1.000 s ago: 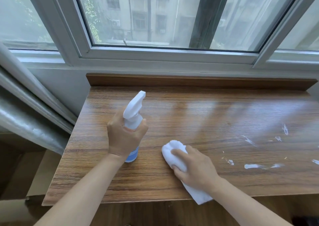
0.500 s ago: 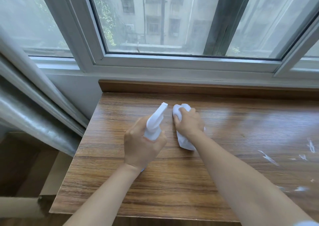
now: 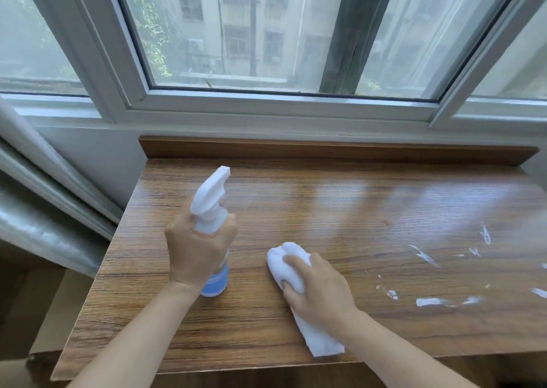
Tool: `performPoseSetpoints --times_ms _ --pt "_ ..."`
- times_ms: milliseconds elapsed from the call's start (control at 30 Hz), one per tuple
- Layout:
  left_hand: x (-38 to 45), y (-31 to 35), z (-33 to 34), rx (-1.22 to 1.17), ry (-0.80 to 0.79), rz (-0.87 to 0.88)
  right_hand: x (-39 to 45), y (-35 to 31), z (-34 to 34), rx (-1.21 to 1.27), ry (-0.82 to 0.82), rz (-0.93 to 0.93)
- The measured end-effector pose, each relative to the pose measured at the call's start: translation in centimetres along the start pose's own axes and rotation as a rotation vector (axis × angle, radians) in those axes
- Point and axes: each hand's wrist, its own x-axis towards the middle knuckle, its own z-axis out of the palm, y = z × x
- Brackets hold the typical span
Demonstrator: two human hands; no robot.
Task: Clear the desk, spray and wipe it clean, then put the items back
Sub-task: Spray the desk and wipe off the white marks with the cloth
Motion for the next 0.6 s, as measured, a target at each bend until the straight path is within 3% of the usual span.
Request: performPoseSetpoints --times_ms 233,400,600 --pt "-0.3 0.4 0.6 0.0 -0.046 -0.039 10.6 4.7 -2.8 0.025 0.196 0.412" --pt "0.3 0.9 0.8 -0.008 -0.042 -0.073 16.7 1.0 -2.4 -0.077 0.198 0.408" --pt "0.4 1.1 1.2 0.005 -0.075 -0.114 13.2 -2.7 -0.9 -0.143 0.135 0.201"
